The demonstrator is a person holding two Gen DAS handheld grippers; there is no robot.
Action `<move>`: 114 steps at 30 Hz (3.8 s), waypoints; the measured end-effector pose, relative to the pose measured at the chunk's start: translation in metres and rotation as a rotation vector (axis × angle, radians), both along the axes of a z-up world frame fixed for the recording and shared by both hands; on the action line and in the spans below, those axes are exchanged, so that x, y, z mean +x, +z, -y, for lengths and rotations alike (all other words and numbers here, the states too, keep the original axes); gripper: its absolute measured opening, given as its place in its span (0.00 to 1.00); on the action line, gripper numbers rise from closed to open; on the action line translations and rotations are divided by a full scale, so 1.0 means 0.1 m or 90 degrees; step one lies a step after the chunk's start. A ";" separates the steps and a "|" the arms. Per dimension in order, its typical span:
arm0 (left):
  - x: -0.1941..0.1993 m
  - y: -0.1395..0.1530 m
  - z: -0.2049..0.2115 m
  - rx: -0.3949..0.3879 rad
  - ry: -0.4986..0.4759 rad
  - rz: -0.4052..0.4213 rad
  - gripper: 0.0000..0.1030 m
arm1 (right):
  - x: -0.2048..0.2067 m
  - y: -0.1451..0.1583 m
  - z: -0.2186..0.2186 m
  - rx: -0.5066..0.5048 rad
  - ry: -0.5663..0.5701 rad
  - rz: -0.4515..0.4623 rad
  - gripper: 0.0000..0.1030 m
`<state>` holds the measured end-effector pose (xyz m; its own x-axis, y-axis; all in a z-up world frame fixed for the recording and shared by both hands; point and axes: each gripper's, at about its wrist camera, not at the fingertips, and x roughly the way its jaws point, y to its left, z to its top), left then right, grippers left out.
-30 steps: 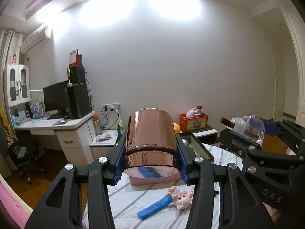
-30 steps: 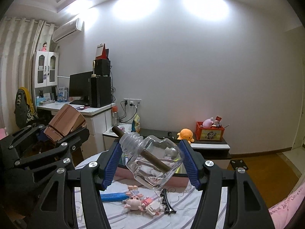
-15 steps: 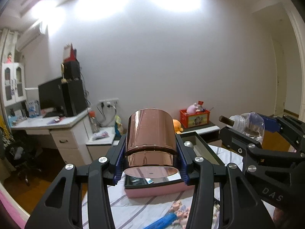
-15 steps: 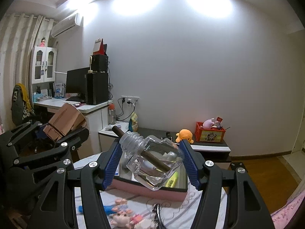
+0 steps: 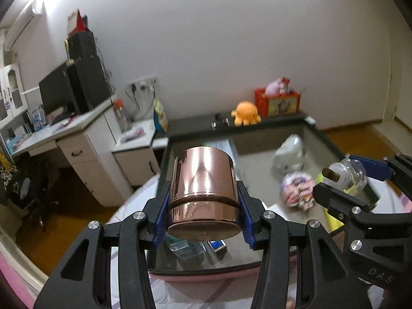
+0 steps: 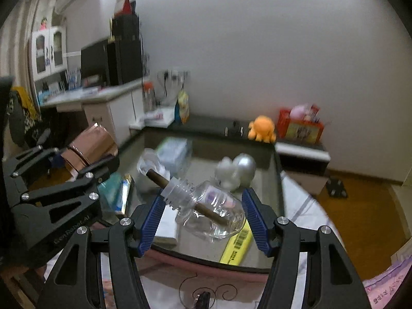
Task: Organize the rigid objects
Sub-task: 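Lower the cup and bottle into the pink box and open both grippers, then withdraw both grippers from the box back over the bed, then grasp the blue highlighter with the left gripper while the right gripper grasps the black hair clip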
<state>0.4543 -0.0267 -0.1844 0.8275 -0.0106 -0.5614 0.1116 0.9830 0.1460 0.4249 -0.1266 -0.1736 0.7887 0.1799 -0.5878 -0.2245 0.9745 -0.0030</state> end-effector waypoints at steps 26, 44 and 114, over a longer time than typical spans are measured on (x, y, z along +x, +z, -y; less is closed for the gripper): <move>-1.14 0.70 -0.30 -0.049 0.026 0.151 1.00 | -0.96 0.58 0.13 0.025 -0.046 0.127 1.00; -2.65 1.03 -0.24 -0.071 -0.004 0.274 1.00 | -2.51 0.99 0.21 0.033 -0.080 0.241 1.00; -1.24 -0.68 -0.48 -0.055 -0.020 -0.170 0.26 | -0.93 -0.69 0.48 -0.070 -0.077 -0.155 0.93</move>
<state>0.3303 0.0209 -0.2525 0.6494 -0.0911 -0.7550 0.1659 0.9859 0.0237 0.3319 -0.1741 -0.2426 0.6335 0.0175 -0.7735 -0.1136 0.9910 -0.0707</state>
